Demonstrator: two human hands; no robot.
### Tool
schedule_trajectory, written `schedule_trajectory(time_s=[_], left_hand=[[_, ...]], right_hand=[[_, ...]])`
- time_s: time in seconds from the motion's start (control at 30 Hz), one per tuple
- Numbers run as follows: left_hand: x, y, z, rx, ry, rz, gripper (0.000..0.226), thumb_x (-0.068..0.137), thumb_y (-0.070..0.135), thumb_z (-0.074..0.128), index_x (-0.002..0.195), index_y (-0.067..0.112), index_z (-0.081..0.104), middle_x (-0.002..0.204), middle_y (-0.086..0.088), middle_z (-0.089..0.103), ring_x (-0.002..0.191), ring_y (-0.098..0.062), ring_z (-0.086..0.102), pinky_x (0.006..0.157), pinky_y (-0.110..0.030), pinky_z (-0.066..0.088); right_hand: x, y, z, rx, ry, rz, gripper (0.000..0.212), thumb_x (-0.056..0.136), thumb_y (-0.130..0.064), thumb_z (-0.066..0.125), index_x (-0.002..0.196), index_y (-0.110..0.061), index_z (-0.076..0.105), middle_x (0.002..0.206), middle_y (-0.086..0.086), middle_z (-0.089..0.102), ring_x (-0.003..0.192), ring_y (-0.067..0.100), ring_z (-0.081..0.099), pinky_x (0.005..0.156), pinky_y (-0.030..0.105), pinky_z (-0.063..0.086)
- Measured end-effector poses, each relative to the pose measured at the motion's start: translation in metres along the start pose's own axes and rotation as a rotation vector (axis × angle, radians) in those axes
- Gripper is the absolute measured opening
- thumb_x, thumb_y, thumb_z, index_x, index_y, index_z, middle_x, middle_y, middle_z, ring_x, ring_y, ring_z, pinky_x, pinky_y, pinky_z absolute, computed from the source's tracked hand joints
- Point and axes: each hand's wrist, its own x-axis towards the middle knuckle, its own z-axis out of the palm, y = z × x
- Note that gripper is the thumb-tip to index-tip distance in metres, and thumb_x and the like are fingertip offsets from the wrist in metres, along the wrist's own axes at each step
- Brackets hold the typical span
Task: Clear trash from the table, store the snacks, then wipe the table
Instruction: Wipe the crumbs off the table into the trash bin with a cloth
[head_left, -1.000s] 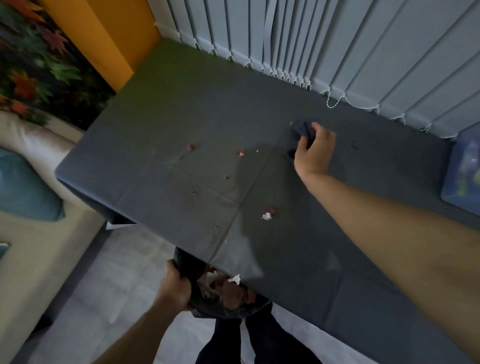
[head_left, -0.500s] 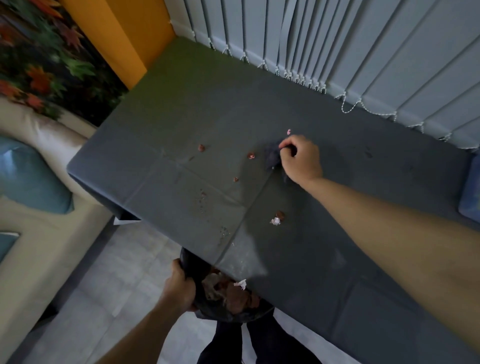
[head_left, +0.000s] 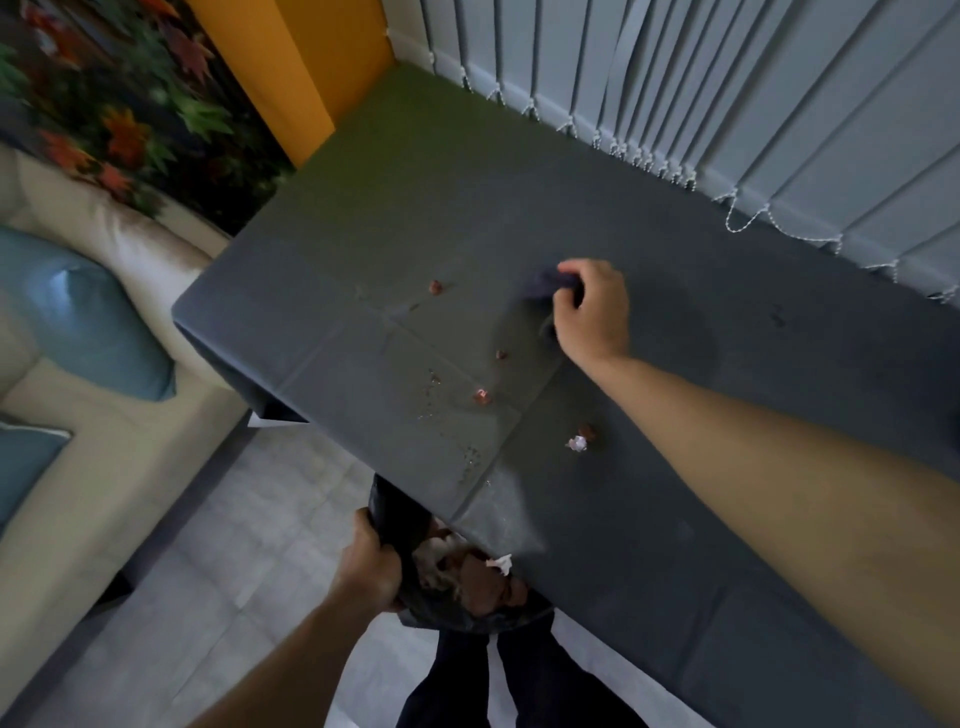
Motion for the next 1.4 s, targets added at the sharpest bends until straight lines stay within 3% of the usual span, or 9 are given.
schedule_trajectory(time_s=[0.13,0.37,0.57,0.8,0.93,1.07,1.13,1.27,1.4], left_hand=[[0.007,-0.005,-0.008,-0.043,0.042,-0.025,0.038,0.093,-0.004,0.030,0.122,0.020,0.032,0.102,-0.010,0.051,0.096,-0.042,0.058,0.066,-0.063,0.059],[0.026,-0.008,-0.022,-0.068,0.048,-0.007,0.047,0.087,-0.006,0.031,0.120,0.027,0.031,0.111,-0.012,0.053,0.098,-0.044,0.057,0.072,-0.063,0.059],[0.031,-0.011,-0.027,-0.049,0.051,0.006,0.046,0.089,-0.005,0.033,0.122,0.027,0.032,0.102,-0.010,0.055,0.093,-0.042,0.060,0.070,-0.064,0.058],[0.025,-0.011,-0.028,-0.022,0.045,-0.004,0.044,0.091,-0.006,0.031,0.120,0.027,0.030,0.096,-0.010,0.054,0.087,-0.040,0.063,0.064,-0.062,0.059],[0.024,-0.013,-0.026,-0.023,0.043,-0.014,0.044,0.090,-0.005,0.029,0.121,0.026,0.031,0.098,-0.012,0.055,0.088,-0.041,0.063,0.066,-0.062,0.059],[0.023,-0.011,-0.024,0.001,0.040,-0.005,0.043,0.089,-0.005,0.030,0.120,0.025,0.030,0.098,-0.013,0.057,0.086,-0.041,0.065,0.068,-0.059,0.060],[0.024,-0.011,-0.023,-0.003,0.030,-0.008,0.045,0.089,-0.005,0.030,0.123,0.025,0.030,0.100,-0.013,0.057,0.088,-0.042,0.065,0.069,-0.058,0.060],[0.024,-0.011,-0.021,-0.030,0.015,-0.011,0.047,0.091,-0.006,0.030,0.129,0.022,0.031,0.104,-0.012,0.056,0.094,-0.043,0.063,0.070,-0.059,0.061],[0.023,-0.012,-0.018,-0.074,0.007,-0.033,0.051,0.093,-0.009,0.030,0.135,0.020,0.031,0.118,-0.015,0.051,0.107,-0.045,0.057,0.072,-0.064,0.059]], right_hand=[[0.012,-0.005,0.008,-0.078,-0.173,0.003,0.037,0.087,0.001,0.052,0.121,-0.004,0.067,0.123,0.013,0.066,0.116,0.029,0.058,0.101,0.025,0.037],[-0.019,-0.019,0.007,-0.011,-0.274,-0.151,0.011,0.078,-0.012,0.053,0.072,-0.014,0.062,0.075,-0.002,0.065,0.078,0.020,0.057,0.074,0.038,0.048],[0.026,-0.041,0.038,0.042,-0.168,-0.075,0.034,0.084,-0.001,0.052,0.115,-0.005,0.065,0.119,0.012,0.064,0.113,0.029,0.058,0.098,0.023,0.037],[0.036,-0.091,0.092,-0.103,-0.675,-0.252,0.047,0.095,0.004,0.045,0.140,-0.007,0.054,0.150,0.015,0.046,0.141,0.030,0.039,0.119,0.030,0.024],[0.031,-0.092,0.082,-0.233,-0.764,-0.263,0.040,0.090,-0.009,0.047,0.118,-0.027,0.069,0.125,0.010,0.064,0.112,0.029,0.058,0.100,0.037,0.046],[0.026,-0.084,0.040,-0.258,-0.926,-0.273,0.020,0.082,-0.017,0.054,0.083,-0.023,0.074,0.085,-0.006,0.073,0.082,0.015,0.065,0.075,0.032,0.053],[0.024,-0.068,0.026,-0.149,-0.882,-0.164,0.020,0.081,-0.014,0.055,0.075,-0.017,0.073,0.078,-0.005,0.072,0.079,0.015,0.066,0.074,0.033,0.053],[0.034,-0.031,0.009,-0.095,-0.382,-0.095,0.024,0.083,-0.013,0.049,0.080,-0.019,0.072,0.084,-0.004,0.072,0.082,0.017,0.061,0.075,0.031,0.049],[0.026,-0.009,0.002,-0.174,-0.454,-0.188,0.035,0.084,-0.004,0.051,0.105,-0.019,0.075,0.108,0.000,0.072,0.101,0.023,0.057,0.091,0.030,0.044]])
